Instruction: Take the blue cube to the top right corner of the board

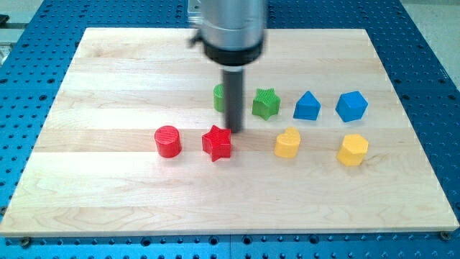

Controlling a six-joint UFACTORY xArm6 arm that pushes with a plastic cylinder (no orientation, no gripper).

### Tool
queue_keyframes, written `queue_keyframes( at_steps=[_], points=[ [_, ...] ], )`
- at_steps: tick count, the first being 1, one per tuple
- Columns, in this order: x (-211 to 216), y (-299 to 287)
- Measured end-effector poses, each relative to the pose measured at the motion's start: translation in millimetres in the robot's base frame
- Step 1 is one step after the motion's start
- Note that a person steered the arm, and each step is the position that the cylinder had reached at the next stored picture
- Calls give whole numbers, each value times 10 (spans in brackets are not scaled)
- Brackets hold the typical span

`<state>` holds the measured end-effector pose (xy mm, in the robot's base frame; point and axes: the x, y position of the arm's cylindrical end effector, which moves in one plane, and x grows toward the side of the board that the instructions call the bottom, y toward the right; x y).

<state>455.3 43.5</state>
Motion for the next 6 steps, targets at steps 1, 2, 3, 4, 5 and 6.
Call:
queue_keyframes(
  at_steps=[1, 2, 3, 4, 5, 6],
  points=[
    [55, 859],
    [75, 1340],
    [3, 1601],
    [-249, 1707],
    [-629, 1707],
    [-1085, 1708]
  ],
)
